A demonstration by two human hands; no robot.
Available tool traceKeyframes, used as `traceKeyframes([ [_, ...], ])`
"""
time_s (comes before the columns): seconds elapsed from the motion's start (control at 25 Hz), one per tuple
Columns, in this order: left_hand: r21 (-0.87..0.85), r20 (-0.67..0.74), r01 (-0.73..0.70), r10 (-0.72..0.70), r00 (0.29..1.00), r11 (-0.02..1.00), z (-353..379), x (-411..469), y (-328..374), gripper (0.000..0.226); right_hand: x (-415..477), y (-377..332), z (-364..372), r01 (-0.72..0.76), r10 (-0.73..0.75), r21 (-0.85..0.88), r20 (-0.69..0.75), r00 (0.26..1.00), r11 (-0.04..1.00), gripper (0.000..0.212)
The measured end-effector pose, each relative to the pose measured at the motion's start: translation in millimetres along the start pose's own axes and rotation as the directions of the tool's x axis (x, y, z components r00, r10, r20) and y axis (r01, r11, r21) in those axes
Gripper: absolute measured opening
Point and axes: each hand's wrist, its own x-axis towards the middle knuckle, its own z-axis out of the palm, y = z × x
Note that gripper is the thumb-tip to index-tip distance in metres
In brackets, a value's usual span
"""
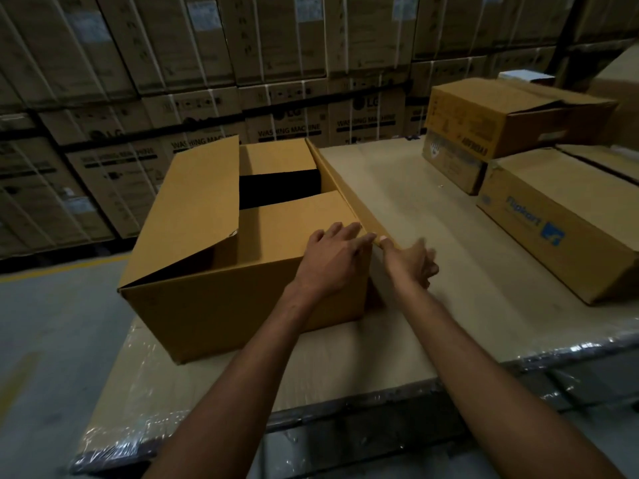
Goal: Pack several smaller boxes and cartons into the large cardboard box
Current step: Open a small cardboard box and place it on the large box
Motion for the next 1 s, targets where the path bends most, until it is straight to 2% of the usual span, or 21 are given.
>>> traceKeyframes([
  [0.04,0.001,-0.001,-0.001,0.001,1.0,1.0,1.3,-0.8,1.0,0.049,-2.7,0.1,0.4,0.07,-0.07,-0.022,0.024,0.997,0.997,0.058],
  [0.08,-0.025,-0.016,-0.002,0.002,1.0,1.0,1.0,-2.5,2.2,0.049,-5.5,0.3,0.9,0.129,-0.128,-0.017,0.047,0.991,0.991,0.045],
  [0.16,-0.1,-0.118,-0.027,0.015,0.993,0.995,-5.0,-9.3,4.2,0.045,-17.1,-5.1,-1.2,0.254,-0.253,-0.025,0.029,0.967,0.967,0.041],
  [0.2,-0.117,-0.198,-0.037,0.013,0.98,0.992,-10.7,-13.0,3.1,0.043,-23.3,-11.8,-3.0,0.348,-0.35,-0.066,-0.025,0.936,0.935,0.039],
  [0.28,-0.092,-0.377,-0.005,-0.03,0.926,0.996,-25.9,-24.4,-6.0,0.042,-40.7,-30.7,-3.4,0.551,-0.558,-0.102,-0.07,0.827,0.828,0.033],
  [0.36,-0.033,-0.515,0.088,-0.092,0.853,0.996,-48.4,-40.7,-23.4,0.043,-65.8,-54.8,4.8,0.693,-0.69,-0.063,0.058,0.721,0.719,0.028],
  [0.4,-0.003,-0.532,0.143,-0.122,0.838,0.99,-60.1,-50.6,-36.8,0.046,-78.6,-65.0,14.8,0.738,-0.724,-0.047,0.158,0.671,0.674,0.026],
  [0.48,0.011,-0.401,0.248,-0.223,0.888,0.969,-81.3,-73.0,-69.6,0.059,-104.1,-80.2,43.3,0.76,-0.715,0.014,0.349,0.605,0.65,0.023],
  [0.56,0.014,-0.151,0.319,-0.313,0.938,0.948,-100.1,-99.6,-104.9,0.076,-129.2,-92.7,70.5,0.73,-0.683,0.12,0.479,0.551,0.673,0.023],
  [0.6,0.03,-0.056,0.34,-0.338,0.939,0.94,-108.2,-112.6,-122.2,0.079,-141.3,-100.7,82.0,0.698,-0.675,0.194,0.52,0.523,0.689,0.025],
  [0.64,0.031,-0.027,0.354,-0.354,0.935,0.935,-114.6,-124.1,-137.9,0.078,-154.0,-109.0,89.6,0.658,-0.68,0.279,0.54,0.495,0.7,0.028],
  [0.72,-0.055,-0.154,0.382,-0.386,0.91,0.923,-127.7,-144.2,-167.5,0.064,-178.7,-131.0,104.7,0.603,-0.721,0.415,0.521,0.456,0.681,0.038],
  [0.76,-0.121,-0.268,0.388,-0.406,0.874,0.914,-133.1,-151.9,-178.4,0.058,-187.8,-142.6,114.2,0.604,-0.747,0.454,0.511,0.426,0.655,0.045],
  [0.84,-0.267,-0.48,0.368,-0.454,0.75,0.891,-138.3,-163.0,-194.4,0.06,-205.1,-164.8,139.2,0.643,-0.779,0.481,0.541,0.317,0.596,0.058],
  [0.92,-0.443,-0.633,0.33,-0.551,0.543,0.834,-139.6,-174.1,-212.2,0.072,-227.4,-183.7,170.6,0.698,-0.756,0.452,0.625,0.195,0.555,0.066],
  [1.0,-0.501,-0.703,0.399,-0.63,0.329,0.768,-131.7,-187.0,-233.5,0.083,-249.3,-192.7,197.8,0.779,-0.712,0.389,0.694,0.104,0.492,0.068],
])
